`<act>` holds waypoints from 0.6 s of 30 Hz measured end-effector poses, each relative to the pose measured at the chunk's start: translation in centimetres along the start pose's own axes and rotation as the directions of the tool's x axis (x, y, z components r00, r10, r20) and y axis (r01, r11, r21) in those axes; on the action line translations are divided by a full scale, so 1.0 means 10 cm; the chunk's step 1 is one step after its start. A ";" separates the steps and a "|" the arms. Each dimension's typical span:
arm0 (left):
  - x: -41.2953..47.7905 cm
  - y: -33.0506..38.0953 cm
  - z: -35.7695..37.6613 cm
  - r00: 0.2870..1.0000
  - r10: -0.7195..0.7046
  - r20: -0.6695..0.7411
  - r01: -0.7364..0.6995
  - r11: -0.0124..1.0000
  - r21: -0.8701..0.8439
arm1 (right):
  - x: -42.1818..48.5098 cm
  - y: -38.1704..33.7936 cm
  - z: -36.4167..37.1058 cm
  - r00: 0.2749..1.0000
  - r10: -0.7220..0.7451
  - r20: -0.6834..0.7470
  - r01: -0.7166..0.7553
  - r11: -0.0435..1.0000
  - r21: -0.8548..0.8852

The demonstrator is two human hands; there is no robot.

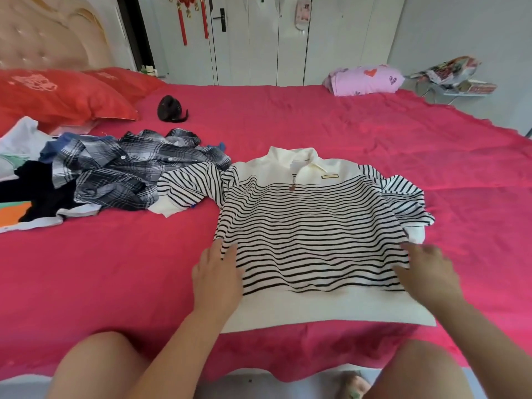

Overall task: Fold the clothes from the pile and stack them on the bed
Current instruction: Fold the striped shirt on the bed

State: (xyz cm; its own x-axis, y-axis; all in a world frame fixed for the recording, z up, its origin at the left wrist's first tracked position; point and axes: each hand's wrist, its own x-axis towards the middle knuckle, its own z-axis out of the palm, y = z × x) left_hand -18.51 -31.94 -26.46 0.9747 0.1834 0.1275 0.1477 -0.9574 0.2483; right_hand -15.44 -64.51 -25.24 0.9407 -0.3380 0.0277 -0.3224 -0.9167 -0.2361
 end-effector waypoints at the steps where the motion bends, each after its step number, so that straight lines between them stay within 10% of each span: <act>1: 0.05 0.09 0.02 0.998 0.057 0.008 -0.057 0.998 -0.013 | -0.02 -0.13 0.05 0.995 -0.095 -0.036 0.097 0.995 0.029; 6: 0.23 0.42 0.26 0.955 0.256 0.152 -0.255 0.967 -0.030 | -0.05 -0.64 0.40 0.885 -0.464 0.029 0.464 0.885 0.032; 12: 0.26 0.37 0.50 0.918 0.178 0.355 -0.220 0.972 0.081 | -0.06 -0.51 0.67 0.865 -0.402 0.301 0.442 0.894 -0.076; 18: 0.41 0.95 0.41 0.908 0.366 0.204 -0.375 0.927 0.004 | 0.14 -0.51 0.53 0.898 -0.414 0.152 0.429 0.900 -0.084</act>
State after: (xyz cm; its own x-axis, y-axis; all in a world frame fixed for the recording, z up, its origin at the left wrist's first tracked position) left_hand -12.41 -41.18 -27.48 0.9732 -0.2298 0.0108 -0.2280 -0.9571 0.1787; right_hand -11.90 -59.23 -29.14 0.9938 0.1081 -0.0250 0.1044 -0.9874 -0.1191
